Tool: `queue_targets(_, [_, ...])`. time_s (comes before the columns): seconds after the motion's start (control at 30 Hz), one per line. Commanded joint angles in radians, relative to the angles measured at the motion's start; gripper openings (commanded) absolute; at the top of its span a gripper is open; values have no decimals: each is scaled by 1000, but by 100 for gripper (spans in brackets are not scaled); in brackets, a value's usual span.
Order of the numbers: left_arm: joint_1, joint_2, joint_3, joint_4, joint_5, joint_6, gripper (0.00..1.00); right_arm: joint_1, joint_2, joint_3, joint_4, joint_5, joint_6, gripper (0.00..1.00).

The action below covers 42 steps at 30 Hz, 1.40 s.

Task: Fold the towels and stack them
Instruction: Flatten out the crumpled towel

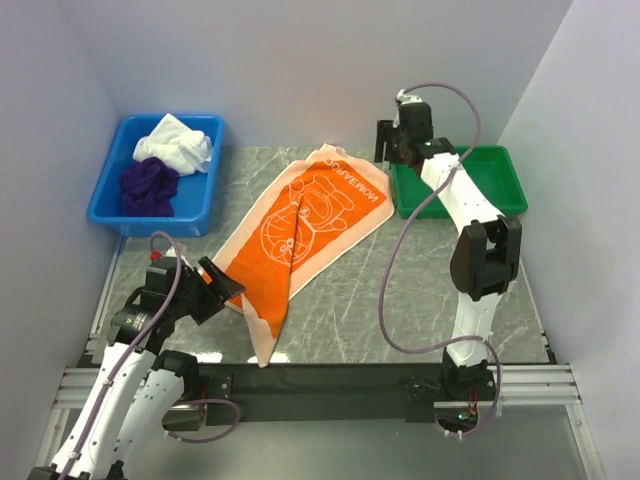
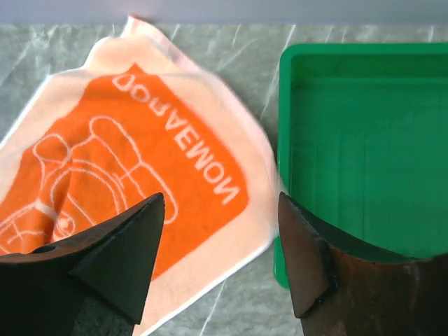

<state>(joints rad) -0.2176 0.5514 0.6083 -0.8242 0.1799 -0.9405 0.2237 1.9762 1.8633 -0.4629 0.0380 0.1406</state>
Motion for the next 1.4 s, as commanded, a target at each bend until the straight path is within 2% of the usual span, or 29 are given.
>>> queue_targets(0.0, [-2, 5, 62, 40, 58, 40, 82, 98, -166, -59, -5, 99, 11, 73])
queue_targets(0.1, [-2, 106, 195, -21, -22, 126, 86, 201, -275, -203, 24, 56, 46, 71])
queue_targets(0.13, [-2, 129, 220, -32, -101, 164, 85, 239, -301, -245, 35, 37, 60, 70])
queue_targets(0.23, [0, 215, 280, -15, -181, 225, 81, 362, -358, -410, 89, -30, 129, 60])
queue_targets(0.33, [0, 315, 275, 80, -215, 259, 77, 465, -346, -537, 121, -102, 200, 51])
queue_targets(0.4, [0, 404, 259, 123, -206, 272, 74, 526, -310, -576, 162, -125, 235, 49])
queue_targets(0.5, [0, 507, 239, 197, -198, 301, 72, 555, -248, -618, 187, -133, 284, 45])
queue_targets(0.7, [0, 672, 234, 260, -191, 315, 70, 529, -127, -619, 207, -92, 306, 42])
queue_targets(0.93, [0, 823, 284, 287, -188, 319, 70, 438, -79, -664, 170, -92, 297, 42])
queue_targets(1.23, [-2, 992, 423, 283, -197, 306, 68, 232, -217, -806, 104, -52, 289, 43])
queue_targets(1.37, [-2, 1056, 412, 304, -207, 289, 65, 249, -295, -793, 133, -35, 258, 43])
